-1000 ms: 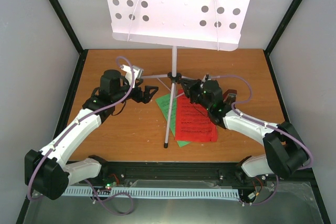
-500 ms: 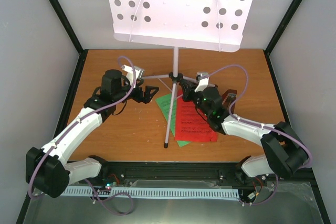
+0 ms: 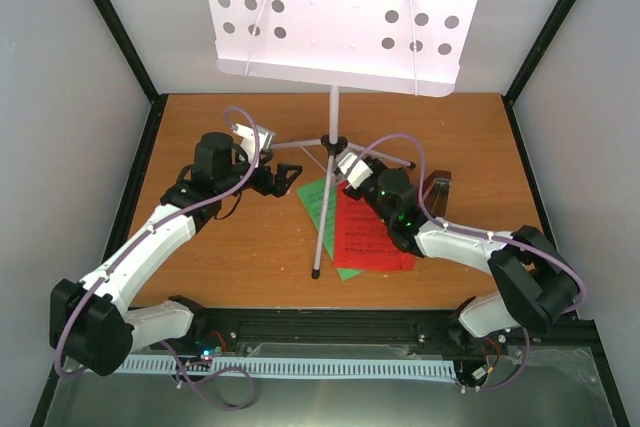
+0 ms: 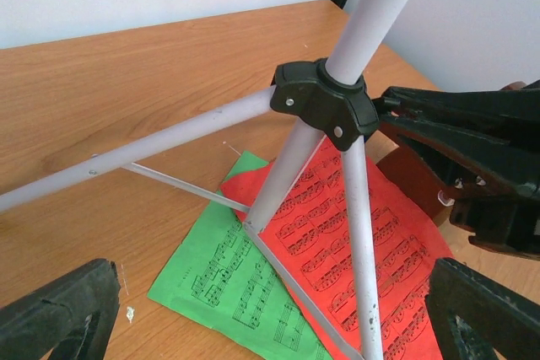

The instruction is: Pack up the instrument practice props

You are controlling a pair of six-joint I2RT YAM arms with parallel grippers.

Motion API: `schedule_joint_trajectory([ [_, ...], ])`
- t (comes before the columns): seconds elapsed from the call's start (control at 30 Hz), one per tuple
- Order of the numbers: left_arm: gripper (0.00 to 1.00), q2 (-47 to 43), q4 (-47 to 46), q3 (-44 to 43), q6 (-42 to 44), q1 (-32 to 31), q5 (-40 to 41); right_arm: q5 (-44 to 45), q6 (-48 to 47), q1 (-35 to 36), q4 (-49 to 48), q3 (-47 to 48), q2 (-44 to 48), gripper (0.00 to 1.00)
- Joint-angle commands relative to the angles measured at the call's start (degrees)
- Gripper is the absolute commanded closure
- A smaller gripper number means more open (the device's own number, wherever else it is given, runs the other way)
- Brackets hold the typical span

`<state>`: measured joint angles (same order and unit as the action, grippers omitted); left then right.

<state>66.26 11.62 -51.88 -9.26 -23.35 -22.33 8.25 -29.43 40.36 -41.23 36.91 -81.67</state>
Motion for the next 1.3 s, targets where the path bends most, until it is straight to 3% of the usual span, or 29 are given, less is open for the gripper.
schedule_joint_trajectory([
  [0.0, 0.01, 0.35, -0.28, -0.29, 1.7, 0.02, 0.64, 5.36, -19.02, 1.25, 1.27, 1.94, -1.38, 0.89],
  [0.1, 0.01, 0.46, -0.28, -0.27, 1.84, -0.02, 0.9, 3.44, -14.62, 1.38, 0.39, 0.95, 1.43, 0.73],
  [0.23, 0.01, 0.76, -0.28, -0.25, 1.87, -0.01, 1.17, -0.92, 2.46, 1.39, -0.67, -3.22, 9.22, 0.45],
  [0.43, 0.0, 1.3, -0.31, -0.44, 1.64, -0.02, 0.23, 1.91, 37.6, 0.9, -1.11, -9.77, 16.04, 0.27],
  [0.57, 0.01, 1.37, -0.36, -0.47, 1.52, 0.02, -0.16, 1.75, 59.85, 0.2, 0.44, -9.62, 16.87, 0.22],
  [0.73, 0.01, 0.99, -0.37, -0.36, 1.52, -0.02, -0.04, -0.33, 80.41, -0.28, -1.25, -6.66, 15.08, 0.17],
  [0.87, 0.0, 0.56, -0.37, -0.39, 1.52, -0.02, 0.06, 1.29, 96.46, -0.69, 6.37, -3.11, 13.05, 0.13],
  [1.1, 0.01, 0.11, -0.37, -0.38, 1.46, -0.05, -0.29, -3.85, 109.13, -2.54, 5.57, -0.89, 8.31, 0.15],
  [1.27, 0.01, -0.05, -0.37, -0.4, 1.44, -0.02, -0.44, -8.21, 112.12, -3.69, 3.09, 0.89, 3.72, 0.22],
])
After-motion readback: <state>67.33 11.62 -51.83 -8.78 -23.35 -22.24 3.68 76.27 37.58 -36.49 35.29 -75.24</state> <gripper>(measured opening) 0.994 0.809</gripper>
